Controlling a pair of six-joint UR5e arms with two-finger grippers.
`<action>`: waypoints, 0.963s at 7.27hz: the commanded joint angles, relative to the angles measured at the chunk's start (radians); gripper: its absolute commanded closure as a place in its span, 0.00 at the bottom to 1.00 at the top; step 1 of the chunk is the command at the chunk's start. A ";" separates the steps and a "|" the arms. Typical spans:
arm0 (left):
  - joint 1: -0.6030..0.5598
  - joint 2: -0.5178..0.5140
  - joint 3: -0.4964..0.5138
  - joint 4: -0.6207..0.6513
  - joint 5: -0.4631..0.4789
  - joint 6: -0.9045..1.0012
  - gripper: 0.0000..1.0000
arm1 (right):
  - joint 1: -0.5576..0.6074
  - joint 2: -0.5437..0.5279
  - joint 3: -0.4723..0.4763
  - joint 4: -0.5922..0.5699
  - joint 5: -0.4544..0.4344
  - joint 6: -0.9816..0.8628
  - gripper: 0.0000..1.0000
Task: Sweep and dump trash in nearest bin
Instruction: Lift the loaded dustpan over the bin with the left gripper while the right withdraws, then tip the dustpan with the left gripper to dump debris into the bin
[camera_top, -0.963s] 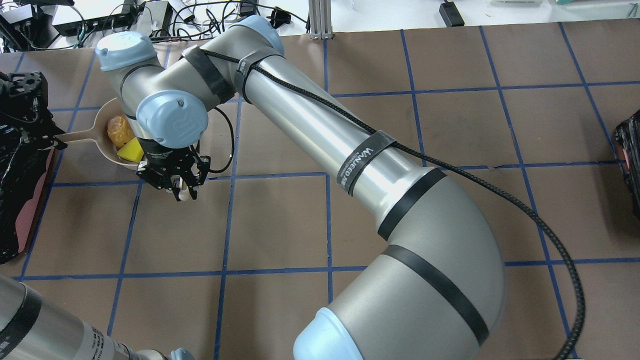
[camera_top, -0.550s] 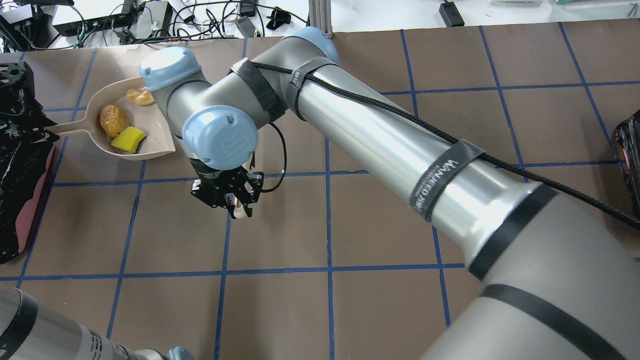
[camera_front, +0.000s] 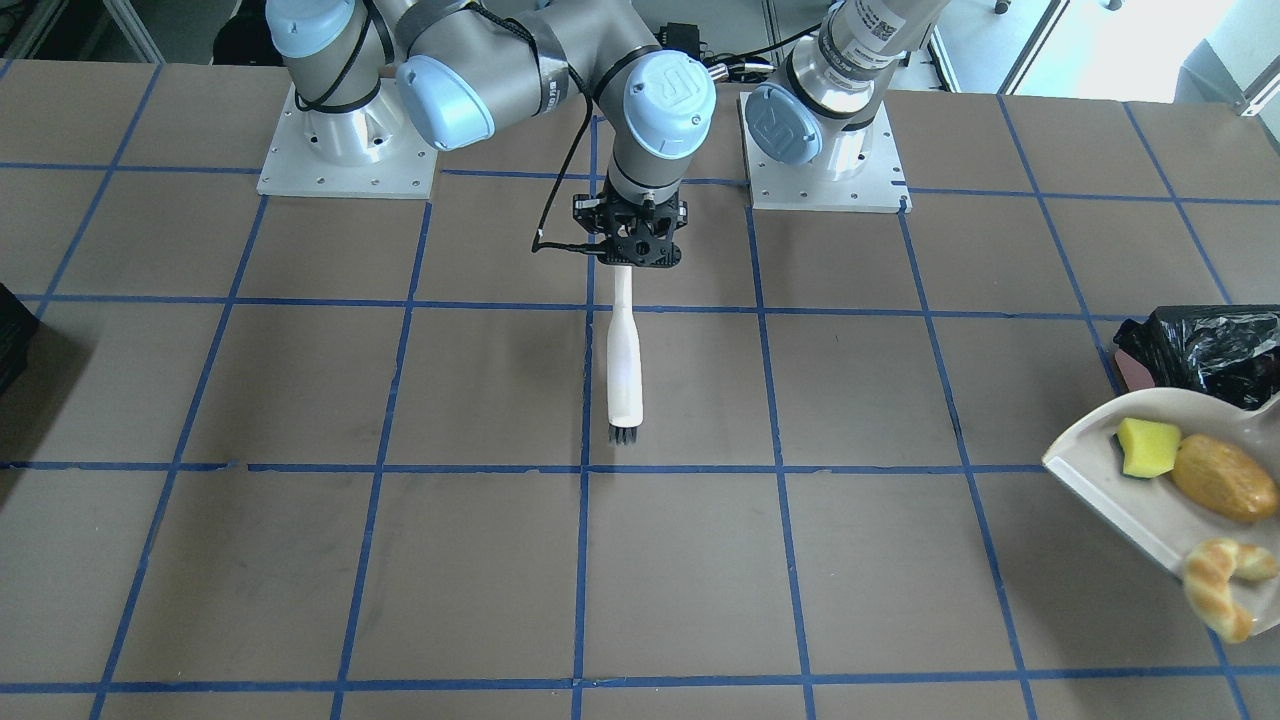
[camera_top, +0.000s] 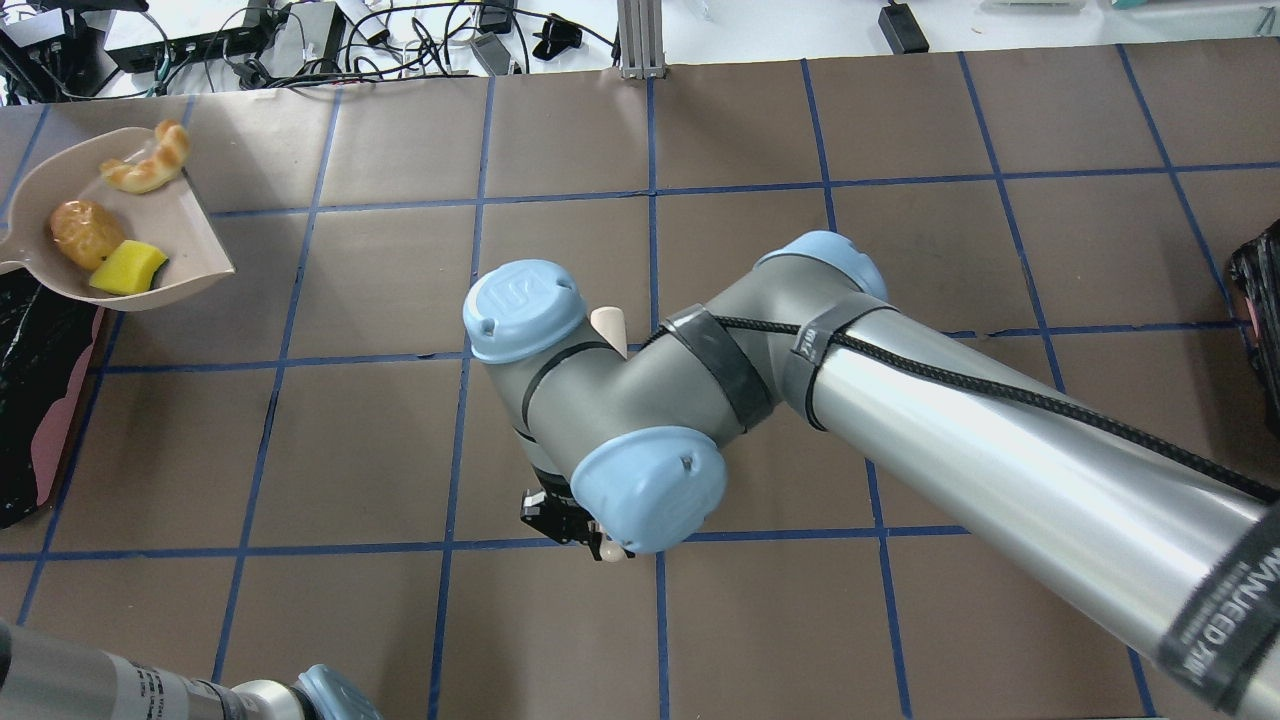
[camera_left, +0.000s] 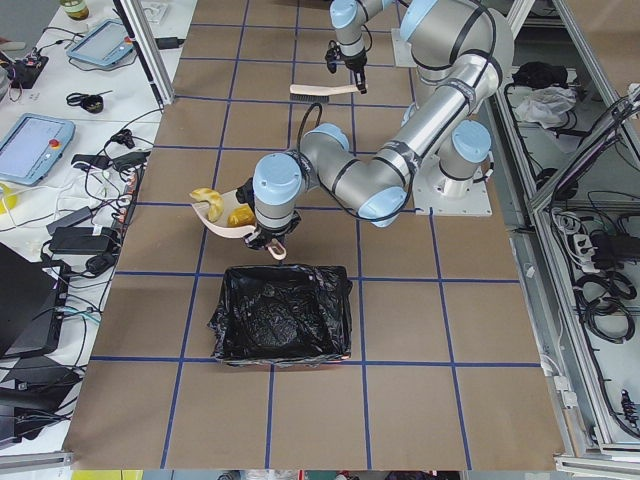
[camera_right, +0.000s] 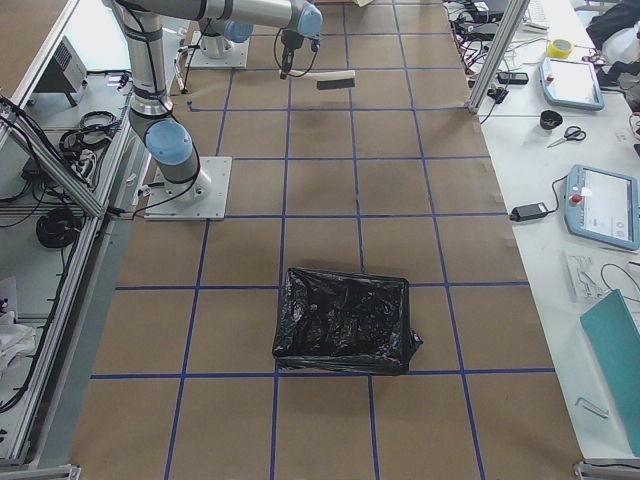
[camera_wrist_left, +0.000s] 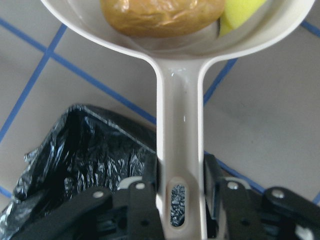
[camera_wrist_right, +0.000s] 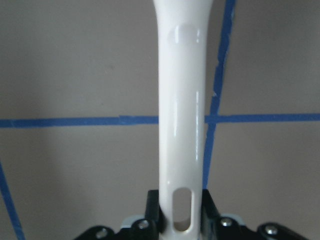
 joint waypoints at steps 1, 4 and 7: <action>0.159 0.017 0.064 -0.083 0.012 0.007 1.00 | 0.006 -0.045 0.107 -0.008 0.014 0.005 1.00; 0.321 -0.010 0.072 -0.083 0.079 -0.001 1.00 | 0.003 -0.043 0.110 -0.012 0.052 -0.004 1.00; 0.340 -0.029 0.078 -0.071 0.298 -0.080 1.00 | -0.003 -0.042 0.108 -0.006 0.050 0.006 1.00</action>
